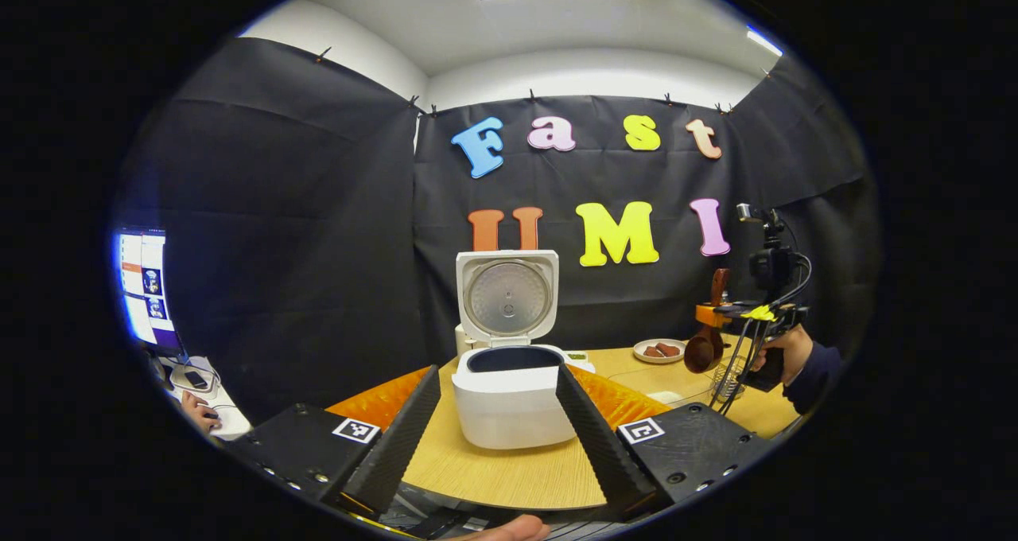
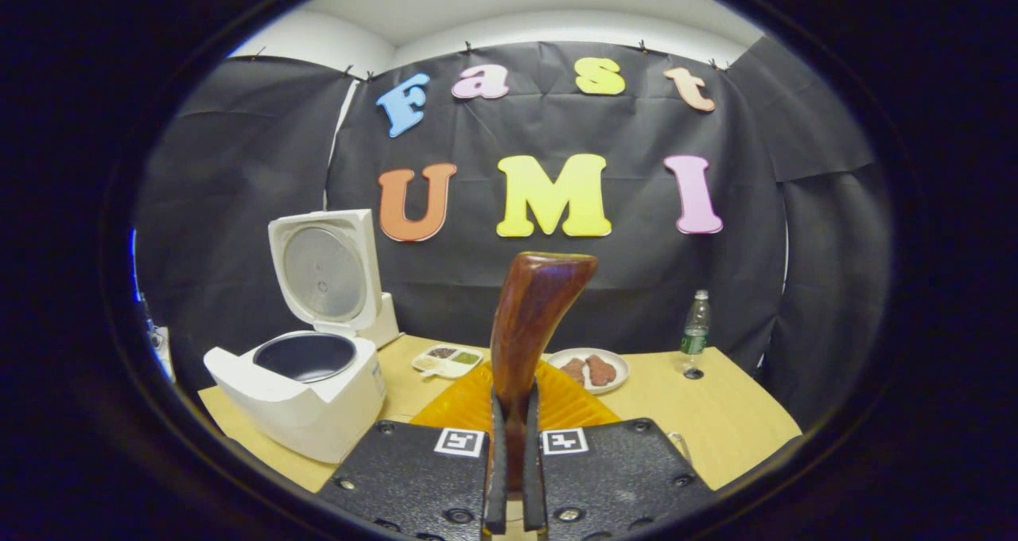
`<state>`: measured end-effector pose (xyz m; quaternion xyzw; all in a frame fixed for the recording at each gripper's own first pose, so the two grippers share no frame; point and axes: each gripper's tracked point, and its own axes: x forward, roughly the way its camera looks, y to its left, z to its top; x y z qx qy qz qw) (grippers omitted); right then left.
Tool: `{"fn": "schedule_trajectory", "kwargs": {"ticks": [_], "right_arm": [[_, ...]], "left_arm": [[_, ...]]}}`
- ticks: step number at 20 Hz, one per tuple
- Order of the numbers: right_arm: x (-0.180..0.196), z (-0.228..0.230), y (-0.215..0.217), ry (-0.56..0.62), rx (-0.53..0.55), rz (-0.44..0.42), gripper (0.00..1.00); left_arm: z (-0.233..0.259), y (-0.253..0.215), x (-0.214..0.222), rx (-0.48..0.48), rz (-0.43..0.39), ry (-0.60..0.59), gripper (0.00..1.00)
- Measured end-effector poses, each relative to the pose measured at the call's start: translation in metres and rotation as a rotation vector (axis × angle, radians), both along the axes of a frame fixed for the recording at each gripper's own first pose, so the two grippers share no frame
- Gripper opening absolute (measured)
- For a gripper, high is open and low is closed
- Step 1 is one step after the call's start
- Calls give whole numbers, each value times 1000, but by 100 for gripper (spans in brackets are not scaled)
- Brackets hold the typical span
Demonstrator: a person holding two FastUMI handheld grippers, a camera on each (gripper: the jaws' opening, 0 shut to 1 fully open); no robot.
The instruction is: Close the left gripper, press the button to open the rice cooker; take a wooden spoon from the chopstick holder with the right hand, scoop a spoonful of rice and pour it into the rice cooker, then put the wooden spoon back into the chopstick holder.
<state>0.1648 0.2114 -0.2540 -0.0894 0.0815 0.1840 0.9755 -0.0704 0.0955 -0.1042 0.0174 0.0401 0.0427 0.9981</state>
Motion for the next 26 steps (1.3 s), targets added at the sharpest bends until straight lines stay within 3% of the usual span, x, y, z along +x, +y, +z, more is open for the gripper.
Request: {"fn": "schedule_trajectory", "kwargs": {"ticks": [3,7,12,14,18,21,26], "right_arm": [[-3,-35,22,-3,-85,20,13],[7,-70,19,0,-166,2,13],[24,-93,-7,41,-177,-81,13],[20,-103,-5,60,-166,-71,13],[-1,-128,28,248,5,29,14],[2,-126,25,321,112,-1,13],[5,-122,10,470,418,-36,13]], "left_arm": [[4,-1,-2,16,-1,-6,94],[4,-1,-2,2,-7,-12,94],[-6,1,2,-6,0,9,94],[-11,0,3,-18,-3,20,94],[-13,-11,4,-31,-20,38,95],[-10,-14,4,-16,-29,27,94],[-9,-17,3,-9,-38,20,94]]}}
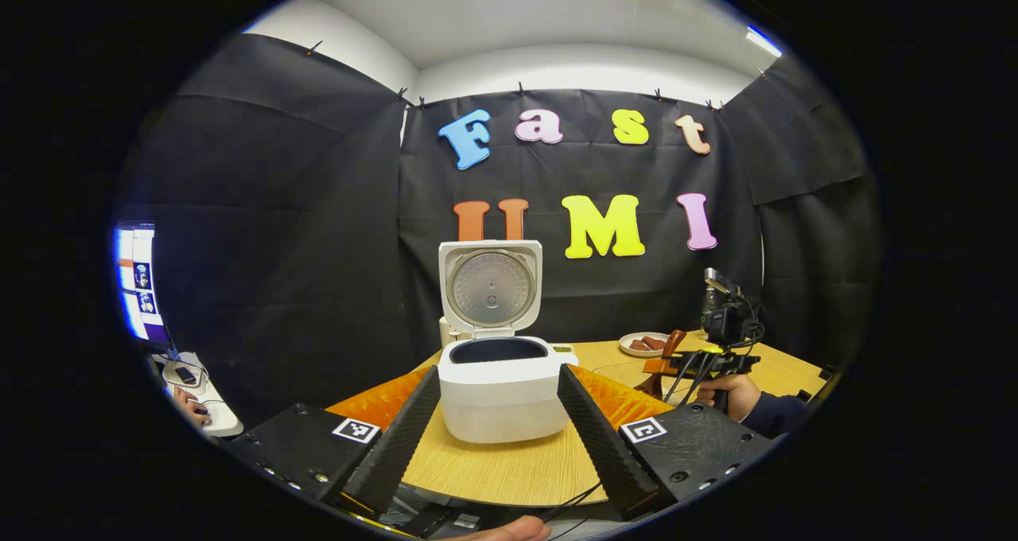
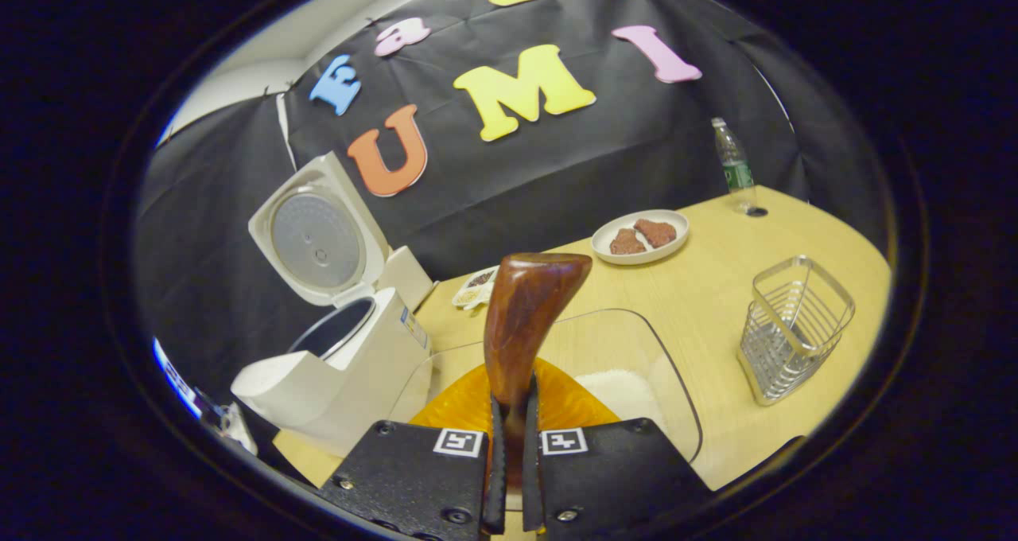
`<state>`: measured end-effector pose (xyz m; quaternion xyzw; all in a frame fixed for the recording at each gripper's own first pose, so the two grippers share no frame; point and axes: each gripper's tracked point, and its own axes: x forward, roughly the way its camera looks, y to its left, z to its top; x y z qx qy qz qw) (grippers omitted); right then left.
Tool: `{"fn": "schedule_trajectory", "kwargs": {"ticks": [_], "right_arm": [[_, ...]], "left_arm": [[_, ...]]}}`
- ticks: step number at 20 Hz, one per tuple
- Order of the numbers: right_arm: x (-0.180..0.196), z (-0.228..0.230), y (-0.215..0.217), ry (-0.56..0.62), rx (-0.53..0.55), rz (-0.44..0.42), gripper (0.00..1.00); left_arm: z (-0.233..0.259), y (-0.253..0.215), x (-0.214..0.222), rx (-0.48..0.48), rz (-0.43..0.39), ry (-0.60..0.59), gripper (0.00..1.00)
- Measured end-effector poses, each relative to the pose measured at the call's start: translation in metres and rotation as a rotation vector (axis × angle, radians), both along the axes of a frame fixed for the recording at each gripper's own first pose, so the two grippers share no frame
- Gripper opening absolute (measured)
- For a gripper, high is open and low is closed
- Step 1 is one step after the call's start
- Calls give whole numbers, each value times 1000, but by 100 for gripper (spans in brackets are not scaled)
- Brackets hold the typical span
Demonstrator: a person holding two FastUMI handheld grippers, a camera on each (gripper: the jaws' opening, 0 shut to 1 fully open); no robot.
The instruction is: Close the left gripper, press the button to open the rice cooker; take a wooden spoon from the chopstick holder with the right hand, scoop a spoonful of rice and pour it into the rice cooker, then put the wooden spoon back into the chopstick holder.
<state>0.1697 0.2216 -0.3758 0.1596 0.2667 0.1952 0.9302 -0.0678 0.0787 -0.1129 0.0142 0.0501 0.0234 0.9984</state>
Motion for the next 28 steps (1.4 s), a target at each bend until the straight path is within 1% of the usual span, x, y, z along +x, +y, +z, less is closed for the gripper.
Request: {"fn": "schedule_trajectory", "kwargs": {"ticks": [3,6,8,10,12,14,17,18,19,21,24,28], "right_arm": [[3,12,-14,24,133,-42,13],[6,25,-26,55,297,-92,13],[8,30,-33,68,380,-124,13],[10,37,-40,90,488,-156,13],[12,47,-48,119,624,-183,13],[15,66,-59,152,796,-208,13],[16,93,-80,237,1056,-237,13],[16,103,-87,241,1101,-247,13],[16,113,-92,229,1106,-242,12],[14,127,-97,189,1080,-237,13],[10,140,-88,148,1012,-211,12],[8,149,-67,140,926,-196,12]], "left_arm": [[-3,3,-1,-1,1,7,94],[-5,1,3,-3,5,12,94],[-12,0,4,-6,6,33,94],[-14,-3,3,16,6,44,95],[-14,-3,2,39,4,35,95],[-13,-7,3,37,-6,39,94],[-13,-7,3,40,-6,41,95],[-12,-8,1,40,-9,37,96],[-10,-9,0,38,-13,33,96],[-7,-11,-2,35,-19,26,96],[-8,-11,-4,25,-30,22,96],[-6,-5,-13,16,-37,11,96]]}}
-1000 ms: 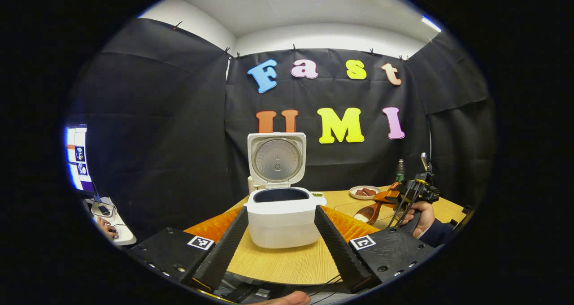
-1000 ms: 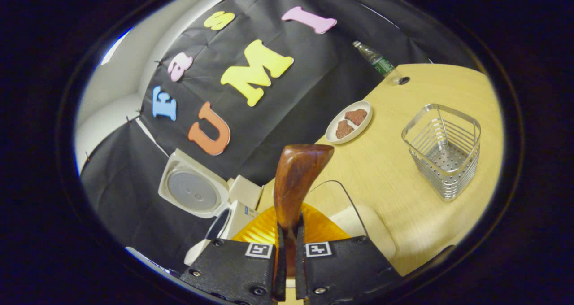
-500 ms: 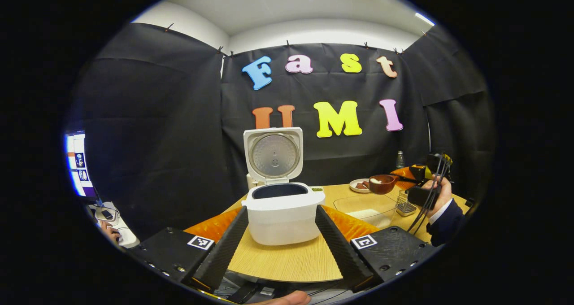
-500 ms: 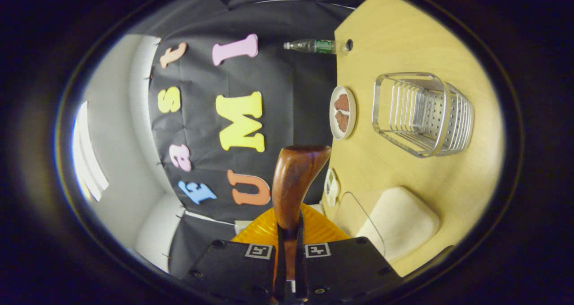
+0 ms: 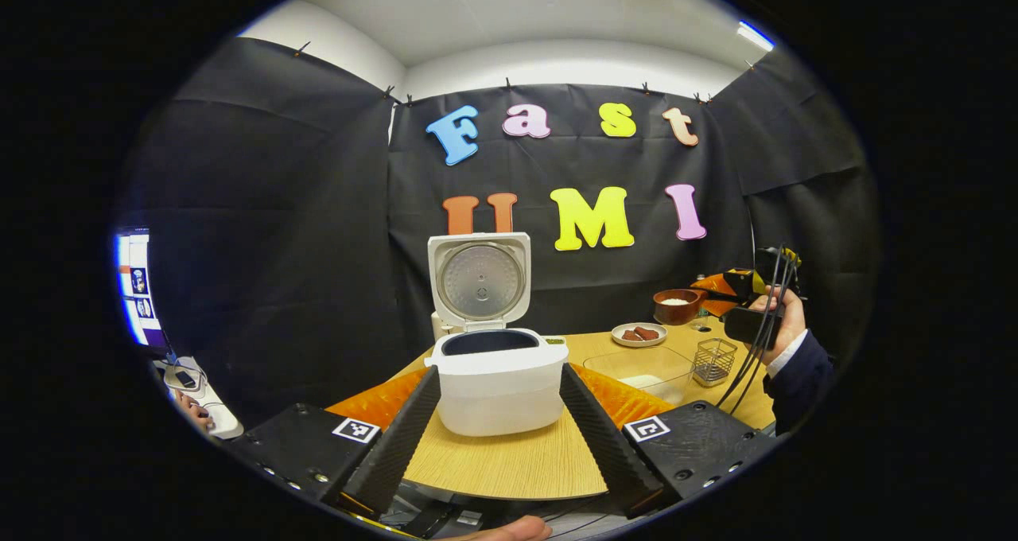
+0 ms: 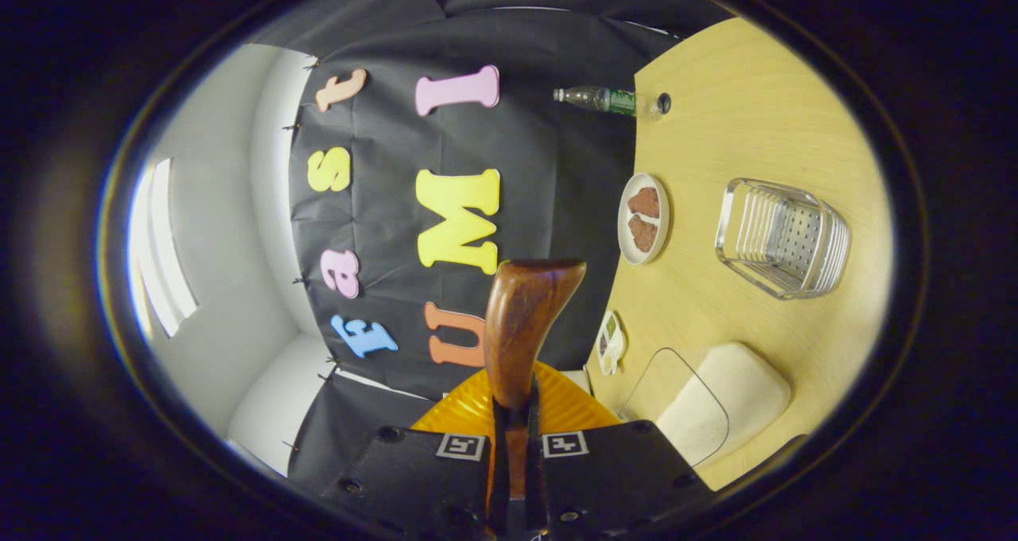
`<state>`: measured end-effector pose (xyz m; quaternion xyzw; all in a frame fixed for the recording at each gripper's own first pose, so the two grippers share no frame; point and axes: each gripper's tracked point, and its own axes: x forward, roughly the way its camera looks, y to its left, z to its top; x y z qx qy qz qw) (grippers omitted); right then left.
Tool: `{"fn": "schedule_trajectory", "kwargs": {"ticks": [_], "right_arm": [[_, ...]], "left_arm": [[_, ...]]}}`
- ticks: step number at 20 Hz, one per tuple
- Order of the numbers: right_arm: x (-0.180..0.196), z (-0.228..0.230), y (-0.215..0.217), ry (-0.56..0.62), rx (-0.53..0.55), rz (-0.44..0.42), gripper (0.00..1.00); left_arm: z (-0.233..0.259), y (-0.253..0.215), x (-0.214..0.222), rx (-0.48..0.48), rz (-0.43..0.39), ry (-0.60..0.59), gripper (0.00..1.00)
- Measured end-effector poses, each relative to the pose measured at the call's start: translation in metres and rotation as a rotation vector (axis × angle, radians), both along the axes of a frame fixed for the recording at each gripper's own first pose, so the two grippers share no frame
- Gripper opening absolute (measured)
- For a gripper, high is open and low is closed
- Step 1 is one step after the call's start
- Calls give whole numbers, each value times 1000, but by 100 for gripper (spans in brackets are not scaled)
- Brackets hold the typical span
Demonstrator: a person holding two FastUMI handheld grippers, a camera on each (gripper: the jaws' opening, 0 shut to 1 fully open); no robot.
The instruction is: Close the left gripper, press the button to open the rice cooker; take a wooden spoon from the chopstick holder with the right hand, scoop a spoonful of rice and pour it into the rice cooker, then put the wooden spoon back into the chopstick holder.
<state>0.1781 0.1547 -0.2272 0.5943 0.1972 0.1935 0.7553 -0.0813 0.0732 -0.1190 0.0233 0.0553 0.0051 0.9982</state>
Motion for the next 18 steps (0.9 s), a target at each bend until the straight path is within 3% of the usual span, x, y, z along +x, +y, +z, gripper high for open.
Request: {"fn": "schedule_trajectory", "kwargs": {"ticks": [6,10,18], "right_arm": [[17,16,51,-17,-106,44,12],[34,32,92,-76,-287,77,13],[62,43,198,-154,-519,143,13]], "left_arm": [[-4,21,-9,-33,18,4,96],[-12,33,-8,-76,32,14,96],[-25,64,-5,-107,106,31,94]]}}
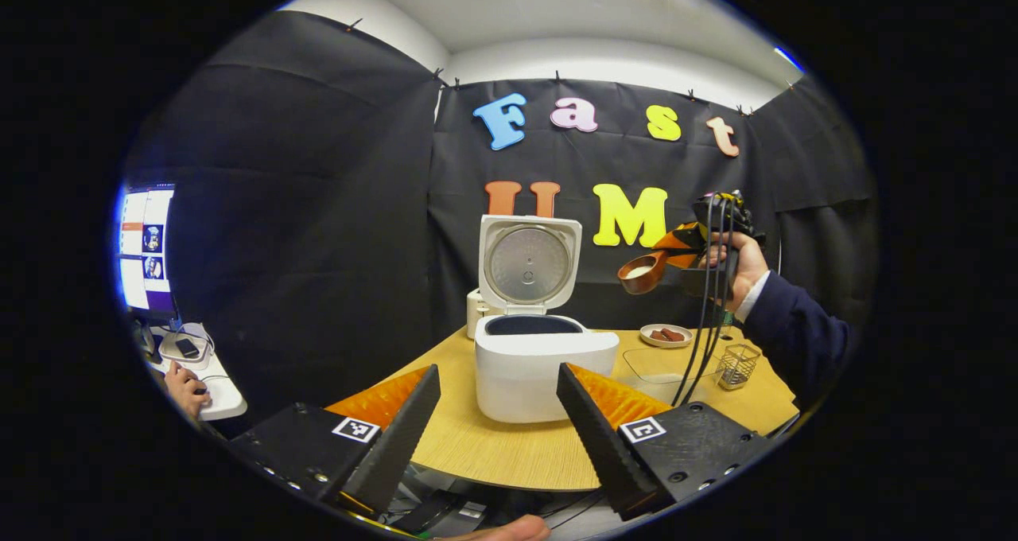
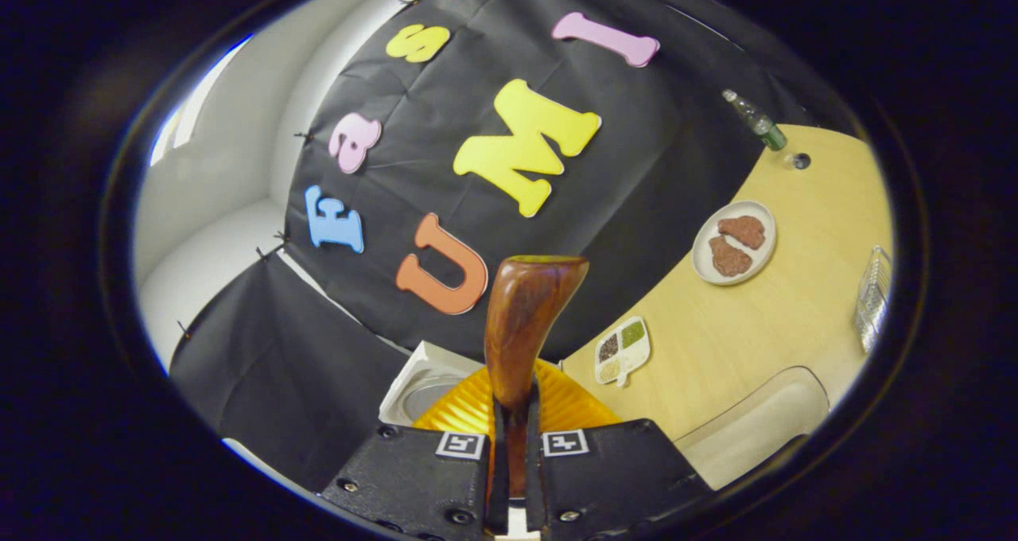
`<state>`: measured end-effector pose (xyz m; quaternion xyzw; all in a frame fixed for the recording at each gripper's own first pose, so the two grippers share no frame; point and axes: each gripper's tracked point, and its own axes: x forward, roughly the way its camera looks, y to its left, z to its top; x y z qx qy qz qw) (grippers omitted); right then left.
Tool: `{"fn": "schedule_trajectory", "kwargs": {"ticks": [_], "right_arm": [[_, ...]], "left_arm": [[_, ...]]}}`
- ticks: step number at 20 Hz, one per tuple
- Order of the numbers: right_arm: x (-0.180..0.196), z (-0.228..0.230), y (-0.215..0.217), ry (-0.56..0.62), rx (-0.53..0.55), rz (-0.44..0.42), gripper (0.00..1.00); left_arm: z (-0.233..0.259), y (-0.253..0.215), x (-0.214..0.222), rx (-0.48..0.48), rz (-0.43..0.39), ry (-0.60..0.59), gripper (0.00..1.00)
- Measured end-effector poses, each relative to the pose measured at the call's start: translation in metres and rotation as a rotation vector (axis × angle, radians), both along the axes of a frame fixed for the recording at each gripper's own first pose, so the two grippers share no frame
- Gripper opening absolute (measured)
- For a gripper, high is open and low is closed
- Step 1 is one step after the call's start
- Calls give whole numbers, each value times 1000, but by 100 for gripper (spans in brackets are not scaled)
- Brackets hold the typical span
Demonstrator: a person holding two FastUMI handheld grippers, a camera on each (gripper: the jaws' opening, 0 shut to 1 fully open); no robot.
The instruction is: Close the left gripper, press the button to open the rice cooker; take a wooden spoon from the chopstick holder with the right hand, scoop a spoonful of rice and pour it into the rice cooker, then put the wooden spoon back into the chopstick holder.
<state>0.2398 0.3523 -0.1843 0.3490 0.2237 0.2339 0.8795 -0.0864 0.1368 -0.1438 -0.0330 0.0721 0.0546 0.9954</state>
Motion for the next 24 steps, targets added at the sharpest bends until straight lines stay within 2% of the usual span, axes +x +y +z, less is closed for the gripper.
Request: {"fn": "schedule_trajectory", "kwargs": {"ticks": [3,4,5,9,13,17,24], "right_arm": [[6,-20,49,-12,-135,33,13],[6,-26,63,-16,-186,54,10],[5,-31,76,-31,-232,73,13],[3,-47,114,-130,-432,135,13],[-11,-56,150,-267,-596,223,13],[-17,-50,167,-476,-788,237,13],[-44,-64,188,-715,-991,317,13]], "left_arm": [[-1,5,-1,3,9,-2,94],[-2,8,-2,9,16,-7,94],[0,7,-3,9,13,-15,94],[0,-5,-7,20,-23,-24,94],[0,-15,-7,24,-54,-27,94],[1,-23,-8,24,-60,-37,94],[-2,-18,-7,14,-49,-33,94]]}}
